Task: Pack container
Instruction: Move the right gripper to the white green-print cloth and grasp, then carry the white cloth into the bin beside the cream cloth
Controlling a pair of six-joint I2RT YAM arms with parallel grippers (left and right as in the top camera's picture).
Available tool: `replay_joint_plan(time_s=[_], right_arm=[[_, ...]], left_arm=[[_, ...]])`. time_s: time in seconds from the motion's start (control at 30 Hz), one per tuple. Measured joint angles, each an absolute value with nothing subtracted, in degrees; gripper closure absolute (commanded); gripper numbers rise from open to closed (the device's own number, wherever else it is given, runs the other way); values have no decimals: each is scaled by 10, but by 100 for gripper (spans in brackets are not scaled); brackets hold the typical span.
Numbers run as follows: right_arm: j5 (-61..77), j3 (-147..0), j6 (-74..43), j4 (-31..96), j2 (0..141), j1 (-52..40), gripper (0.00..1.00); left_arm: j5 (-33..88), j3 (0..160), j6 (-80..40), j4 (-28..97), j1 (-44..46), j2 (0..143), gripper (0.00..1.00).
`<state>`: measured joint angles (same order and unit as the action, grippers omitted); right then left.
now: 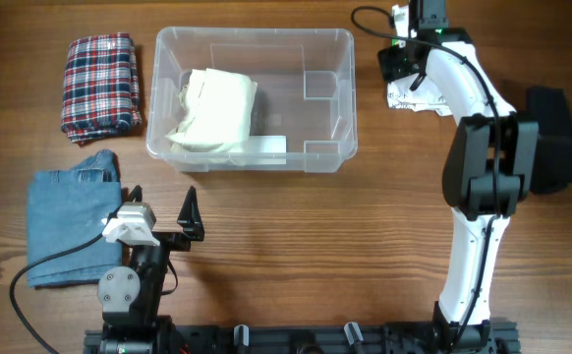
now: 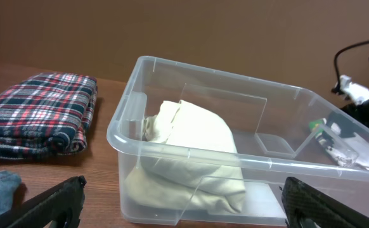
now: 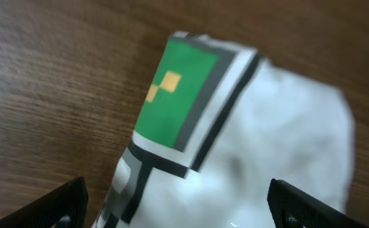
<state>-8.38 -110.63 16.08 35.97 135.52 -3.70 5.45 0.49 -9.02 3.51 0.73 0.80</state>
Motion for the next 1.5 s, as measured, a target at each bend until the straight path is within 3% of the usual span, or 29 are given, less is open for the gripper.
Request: replay_joint_plan(time_s=[0.27,0.53,0.73,0.83,1.0,1.33,1.5], right_arm=[[-81,-1107,175,351,1381,-37,9],[-116,-1107,173,352,1384,-35,64],[-139,-1113,143,364,1383,-36,82],[-157,-1112,120,379,1374,-35,84],[-173,-1102,84,434,1288,-30,96],[-142,-1101,22,543,998,-51,96],[-39,-1101,-54,612,936,-128,96]], left_arm=[[55,5,-90,35,7,8,0],[55,5,-90,35,7,8,0],[55,5,-90,35,7,8,0],[55,5,-90,35,7,8,0],[55,5,-90,35,7,8,0],[55,5,-90,35,7,8,0],[55,5,-90,35,7,8,0]])
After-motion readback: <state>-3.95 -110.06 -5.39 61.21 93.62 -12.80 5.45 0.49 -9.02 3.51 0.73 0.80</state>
